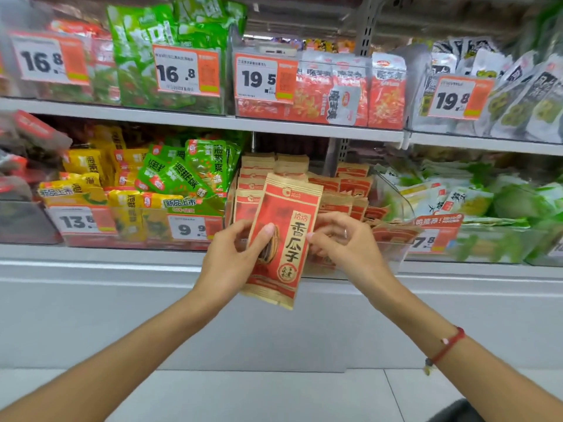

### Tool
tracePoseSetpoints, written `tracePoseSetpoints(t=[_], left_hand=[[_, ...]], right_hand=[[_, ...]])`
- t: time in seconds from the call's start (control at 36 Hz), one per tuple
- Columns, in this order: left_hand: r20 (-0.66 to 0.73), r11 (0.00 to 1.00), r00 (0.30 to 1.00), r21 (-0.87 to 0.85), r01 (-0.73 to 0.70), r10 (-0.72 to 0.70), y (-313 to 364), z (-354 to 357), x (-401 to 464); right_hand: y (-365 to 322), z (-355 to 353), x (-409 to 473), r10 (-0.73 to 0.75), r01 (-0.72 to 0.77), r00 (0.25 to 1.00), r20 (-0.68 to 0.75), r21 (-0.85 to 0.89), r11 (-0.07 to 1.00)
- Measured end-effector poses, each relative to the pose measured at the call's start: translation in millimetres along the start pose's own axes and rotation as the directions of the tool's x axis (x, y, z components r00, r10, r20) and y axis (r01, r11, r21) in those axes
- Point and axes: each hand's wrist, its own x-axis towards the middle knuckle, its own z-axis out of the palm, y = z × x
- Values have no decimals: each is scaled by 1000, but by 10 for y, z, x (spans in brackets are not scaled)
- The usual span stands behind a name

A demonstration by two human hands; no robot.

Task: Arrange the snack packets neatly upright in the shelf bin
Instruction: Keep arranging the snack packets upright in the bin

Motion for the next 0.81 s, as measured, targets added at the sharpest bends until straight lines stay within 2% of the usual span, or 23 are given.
tracePoseSetpoints(t=[0.11,0.17,0.25,0.31,0.44,0.61,0.81], left_hand=[[31,1000,999,6,-10,9,13,28,-20],[34,998,999,56,-35,33,-2,56,-31],[1,985,999,167,-37,37,16,93,-61],[63,987,998,160,-8,-2,64,131,-105],[168,993,983,103,51,-67,104,151,-137],[281,996,959,88,12,-37,132,82,-93],[309,995,948,80,53,-75,109,100,-113]], right_hand=[[-23,-41,21,68,-74,995,76,79,994],[-22,-54,23,68,-73,996,64,77,994],[15,-57,25,-73,61,995,-72,-150,987],[36,-48,14,-160,126,980,-120,-251,960],[1,4,-37,-179,155,976,-122,-179,971],[-33,-110,22,-57,52,997,-57,-94,994],[-7,-89,-28,8,-3,996,85,-58,998]])
